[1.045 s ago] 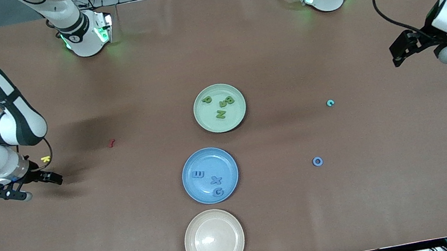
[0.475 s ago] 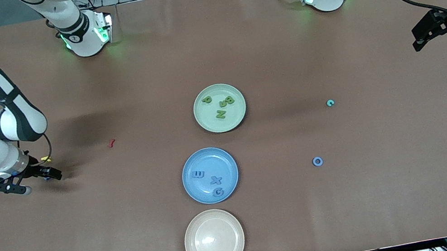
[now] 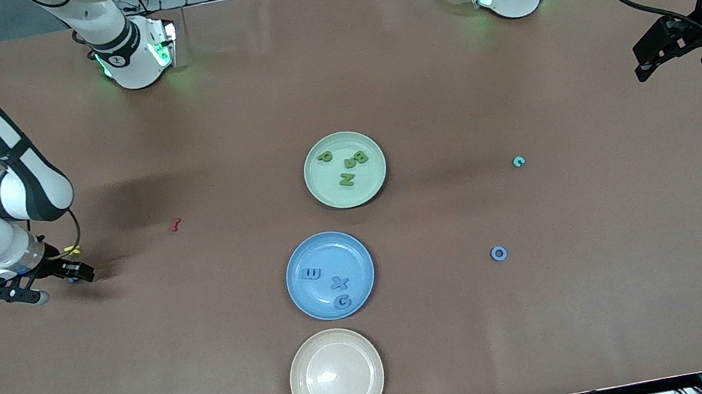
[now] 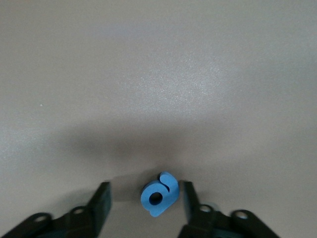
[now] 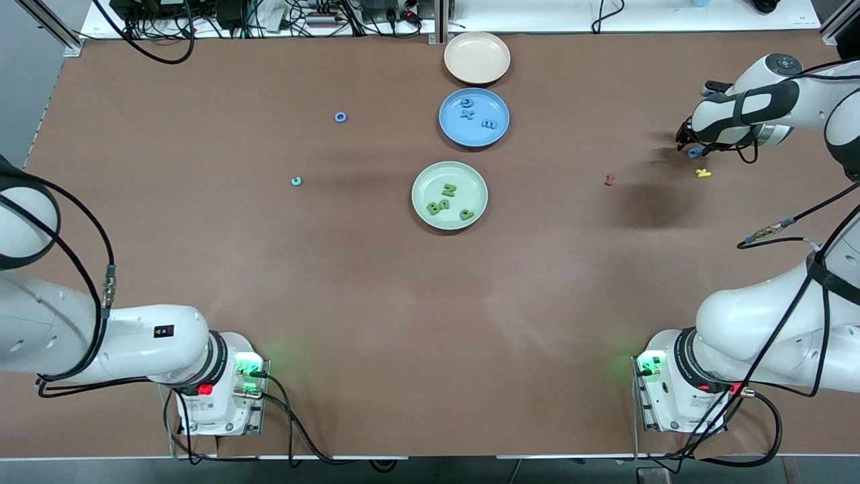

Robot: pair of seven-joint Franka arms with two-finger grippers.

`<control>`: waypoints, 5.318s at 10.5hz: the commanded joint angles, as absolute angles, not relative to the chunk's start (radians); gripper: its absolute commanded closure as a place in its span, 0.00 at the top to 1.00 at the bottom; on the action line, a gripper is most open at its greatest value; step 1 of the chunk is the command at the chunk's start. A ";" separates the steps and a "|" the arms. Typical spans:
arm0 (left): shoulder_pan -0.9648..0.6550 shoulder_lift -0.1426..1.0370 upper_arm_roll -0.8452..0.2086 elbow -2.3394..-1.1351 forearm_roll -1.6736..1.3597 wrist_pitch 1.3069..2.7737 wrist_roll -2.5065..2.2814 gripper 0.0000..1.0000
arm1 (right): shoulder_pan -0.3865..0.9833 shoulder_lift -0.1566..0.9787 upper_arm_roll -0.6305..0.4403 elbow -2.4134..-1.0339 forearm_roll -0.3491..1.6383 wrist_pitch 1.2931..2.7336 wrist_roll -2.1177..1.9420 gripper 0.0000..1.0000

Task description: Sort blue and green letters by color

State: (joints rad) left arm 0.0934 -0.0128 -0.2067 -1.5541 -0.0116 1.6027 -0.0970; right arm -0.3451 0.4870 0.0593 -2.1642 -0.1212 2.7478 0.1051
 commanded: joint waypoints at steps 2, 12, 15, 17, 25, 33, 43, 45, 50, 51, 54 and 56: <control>0.090 -0.020 -0.207 -1.563 -0.044 1.597 -0.087 1.00 | -0.377 0.492 0.051 -2.180 -0.130 2.778 0.041 0.38; 0.074 0.008 -0.207 -1.565 -0.063 1.605 -0.094 1.00 | -0.362 0.496 0.052 -2.148 -0.109 2.778 0.063 0.10; 0.069 0.017 -0.209 -1.566 -0.060 1.606 -0.094 1.00 | -0.261 0.451 0.051 -2.067 0.071 2.602 0.072 0.10; 0.069 0.018 -0.221 -1.565 -0.051 1.606 -0.092 1.00 | -0.151 0.448 0.049 -2.022 0.117 2.597 0.125 0.11; 0.068 0.032 -0.222 -1.566 -0.043 1.611 -0.094 1.00 | 0.340 0.561 0.009 -1.762 0.120 2.599 0.389 0.13; 0.069 0.032 -0.225 -1.568 -0.043 1.611 -0.095 1.00 | 0.523 0.796 0.005 -1.486 0.117 2.716 0.501 0.85; 0.069 0.034 -0.230 -1.568 -0.020 1.611 -0.094 1.00 | 0.198 0.470 0.002 -1.713 0.101 2.349 0.198 1.00; 0.069 0.034 -0.230 -1.568 -0.020 1.611 -0.094 1.00 | 0.161 0.390 -0.056 -1.723 0.060 2.187 0.129 1.00; 0.069 0.041 -0.230 -1.568 -0.020 1.615 -0.094 1.00 | 0.126 0.240 -0.130 -1.688 -0.072 1.926 0.120 1.00; 0.069 0.043 -0.230 -1.568 -0.020 1.615 -0.094 1.00 | 0.118 0.227 -0.136 -1.634 -0.072 1.839 0.118 1.00; 0.069 0.043 -0.230 -1.566 -0.020 1.615 -0.094 1.00 | 0.107 0.167 -0.152 -1.516 -0.074 1.604 0.120 1.00; 0.069 0.043 -0.230 -1.566 -0.020 1.615 -0.094 1.00 | 0.107 0.102 -0.156 -1.509 -0.075 1.563 0.123 1.00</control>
State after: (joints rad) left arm 0.0675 0.0452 -0.2254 -1.5688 -0.0386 1.6102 -0.0970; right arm 0.1168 0.1662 -0.1592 -1.5131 -0.0625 1.6072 0.1262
